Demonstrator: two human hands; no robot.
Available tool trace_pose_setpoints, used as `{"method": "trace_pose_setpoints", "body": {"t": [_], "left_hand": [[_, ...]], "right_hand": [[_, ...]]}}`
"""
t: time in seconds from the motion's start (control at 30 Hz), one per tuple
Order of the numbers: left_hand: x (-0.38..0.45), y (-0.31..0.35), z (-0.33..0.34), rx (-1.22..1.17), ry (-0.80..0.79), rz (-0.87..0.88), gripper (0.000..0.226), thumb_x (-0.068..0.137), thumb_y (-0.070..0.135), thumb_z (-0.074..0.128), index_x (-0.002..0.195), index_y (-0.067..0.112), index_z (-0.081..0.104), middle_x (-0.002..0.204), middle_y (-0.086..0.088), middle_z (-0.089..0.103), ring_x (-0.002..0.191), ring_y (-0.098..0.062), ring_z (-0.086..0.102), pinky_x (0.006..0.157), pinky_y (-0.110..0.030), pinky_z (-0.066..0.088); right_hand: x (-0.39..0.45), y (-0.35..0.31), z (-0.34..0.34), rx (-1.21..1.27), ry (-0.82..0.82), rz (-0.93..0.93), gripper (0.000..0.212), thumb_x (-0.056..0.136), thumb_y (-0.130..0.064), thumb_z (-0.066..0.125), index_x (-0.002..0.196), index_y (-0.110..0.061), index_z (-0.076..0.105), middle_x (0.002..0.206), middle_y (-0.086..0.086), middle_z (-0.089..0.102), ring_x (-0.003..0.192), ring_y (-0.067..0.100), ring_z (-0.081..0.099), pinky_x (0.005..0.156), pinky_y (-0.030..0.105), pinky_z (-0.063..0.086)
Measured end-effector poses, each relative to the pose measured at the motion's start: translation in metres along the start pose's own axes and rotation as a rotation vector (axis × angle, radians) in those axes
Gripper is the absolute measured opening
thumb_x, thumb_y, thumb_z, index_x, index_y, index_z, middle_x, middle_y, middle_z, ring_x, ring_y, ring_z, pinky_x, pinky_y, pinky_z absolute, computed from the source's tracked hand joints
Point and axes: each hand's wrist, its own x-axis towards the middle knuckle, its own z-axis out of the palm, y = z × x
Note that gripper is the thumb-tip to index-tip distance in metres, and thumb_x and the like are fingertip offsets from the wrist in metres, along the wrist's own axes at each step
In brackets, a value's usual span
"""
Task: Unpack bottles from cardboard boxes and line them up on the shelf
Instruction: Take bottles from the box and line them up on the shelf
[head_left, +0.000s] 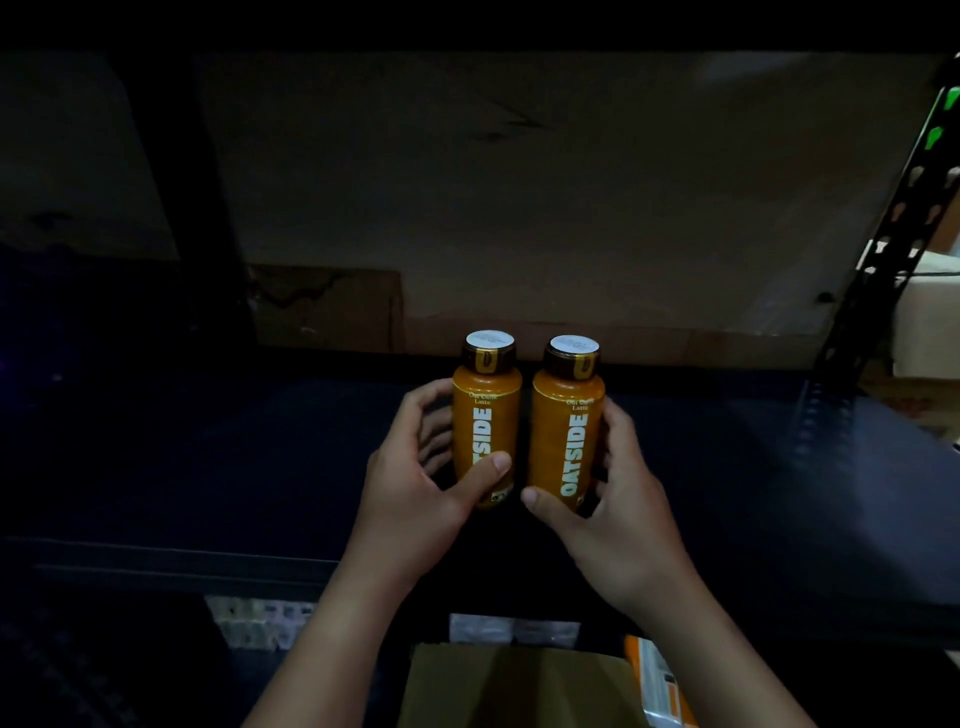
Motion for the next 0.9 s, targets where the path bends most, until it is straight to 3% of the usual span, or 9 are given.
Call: {"method": "trace_pose_setpoints", "body": {"t": [0.1,0.23,0.37,0.47,0.57,0.77,0.9], "left_hand": [[-0.001,0.001,0.004,0.038,0.044,0.011,0.080,0.063,0.045,0.087,0.133,0.048,0.048,0.129,0.026,0.058,0.121,0.011,0.054,0.099,-0.026,0.051],[0.001,-0.002,0.005,0.067,0.117,0.005,0.074,0.063,0.031,0.093,0.118,0.053,0.050,0.120,0.023,0.061,0.109,0.013,0.060,0.087,-0.022,0.057],[0.002,-0.004,0.003,0.082,0.143,-0.002,0.071,0.068,0.023,0.092,0.114,0.055,0.048,0.119,0.023,0.060,0.110,0.010,0.060,0.085,-0.018,0.056],[0.003,-0.004,-0.001,0.104,0.180,-0.011,0.071,0.072,0.021,0.091,0.120,0.049,0.048,0.119,0.024,0.057,0.108,0.012,0.057,0.082,-0.012,0.054],[0.006,-0.006,-0.015,0.156,0.208,-0.022,0.073,0.076,0.021,0.089,0.135,0.036,0.050,0.125,0.021,0.055,0.108,0.011,0.055,0.089,-0.014,0.051],[0.015,-0.013,-0.075,0.308,0.268,-0.037,0.072,0.087,0.020,0.080,0.148,0.029,0.044,0.128,0.019,0.051,0.116,0.004,0.050,0.082,0.001,0.036],[0.021,-0.023,-0.124,0.398,0.318,-0.066,0.069,0.094,0.021,0.073,0.153,0.030,0.037,0.136,0.009,0.056,0.117,0.000,0.049,0.082,-0.002,0.033]], "right_hand": [[0.000,0.000,-0.002,0.028,-0.038,0.014,0.094,0.088,-0.019,0.076,0.152,-0.056,0.018,0.144,-0.028,0.043,0.131,-0.001,0.047,0.106,0.031,0.047],[0.002,0.000,0.000,0.000,0.025,0.005,0.092,0.082,-0.018,0.082,0.145,-0.055,0.026,0.125,-0.038,0.045,0.111,-0.022,0.046,0.085,0.008,0.043],[0.005,-0.001,0.003,-0.048,0.056,0.017,0.092,0.077,-0.018,0.087,0.137,-0.056,0.028,0.119,-0.039,0.043,0.109,-0.015,0.049,0.079,0.007,0.044],[0.010,-0.005,0.007,-0.093,0.044,0.027,0.095,0.076,-0.020,0.087,0.146,-0.049,0.029,0.136,-0.023,0.045,0.124,0.002,0.049,0.094,0.021,0.048],[0.017,-0.013,0.017,-0.103,0.024,0.031,0.095,0.076,-0.020,0.087,0.147,-0.046,0.029,0.143,-0.012,0.047,0.129,0.010,0.050,0.101,0.035,0.051],[0.032,-0.027,0.058,-0.130,-0.046,-0.012,0.094,0.078,-0.019,0.086,0.149,-0.040,0.029,0.140,-0.009,0.050,0.123,0.010,0.052,0.095,0.028,0.046],[0.044,-0.046,0.109,-0.145,-0.099,-0.056,0.092,0.080,-0.018,0.085,0.151,-0.035,0.028,0.143,-0.004,0.050,0.127,0.016,0.052,0.099,0.030,0.044]]}}
